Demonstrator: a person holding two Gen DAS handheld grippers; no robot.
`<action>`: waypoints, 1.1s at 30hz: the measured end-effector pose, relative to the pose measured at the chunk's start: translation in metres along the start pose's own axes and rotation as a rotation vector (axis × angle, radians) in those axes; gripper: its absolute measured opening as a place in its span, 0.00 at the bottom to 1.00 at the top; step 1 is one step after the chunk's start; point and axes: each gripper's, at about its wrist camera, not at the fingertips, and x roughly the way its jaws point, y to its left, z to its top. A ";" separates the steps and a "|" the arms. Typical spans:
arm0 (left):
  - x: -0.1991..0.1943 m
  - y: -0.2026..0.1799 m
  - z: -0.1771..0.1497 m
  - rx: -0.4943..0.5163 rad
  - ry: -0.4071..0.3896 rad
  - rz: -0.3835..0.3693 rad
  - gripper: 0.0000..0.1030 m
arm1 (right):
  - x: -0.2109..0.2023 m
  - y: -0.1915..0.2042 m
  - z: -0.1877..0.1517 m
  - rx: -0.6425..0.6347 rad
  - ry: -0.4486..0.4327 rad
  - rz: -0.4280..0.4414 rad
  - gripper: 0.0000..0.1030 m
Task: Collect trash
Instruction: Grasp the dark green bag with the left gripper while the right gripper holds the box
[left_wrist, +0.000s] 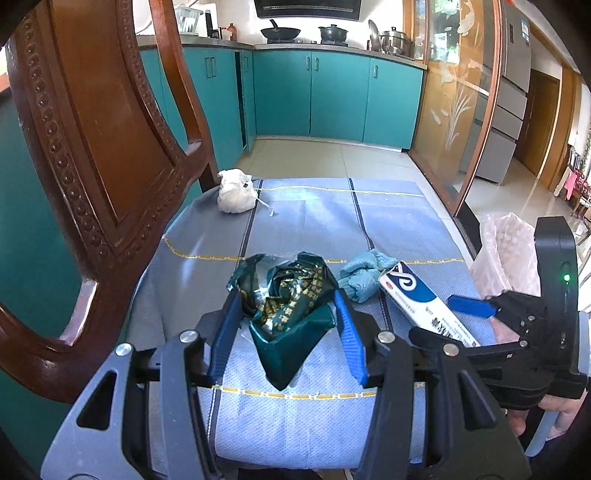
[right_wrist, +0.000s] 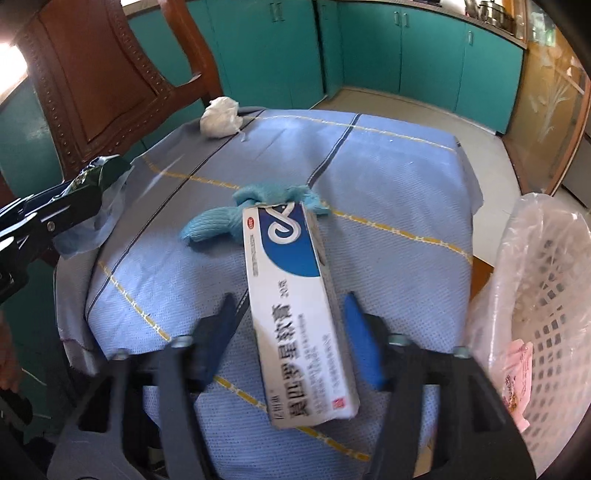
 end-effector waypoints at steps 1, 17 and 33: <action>0.000 0.002 0.000 -0.005 0.001 -0.002 0.50 | -0.001 0.000 0.000 -0.004 -0.001 -0.004 0.72; 0.044 0.013 -0.026 -0.074 0.149 -0.088 0.50 | 0.011 -0.004 -0.003 -0.001 0.033 0.026 0.67; 0.061 0.015 -0.037 -0.089 0.201 -0.073 0.74 | 0.012 -0.004 -0.005 0.000 0.034 0.029 0.52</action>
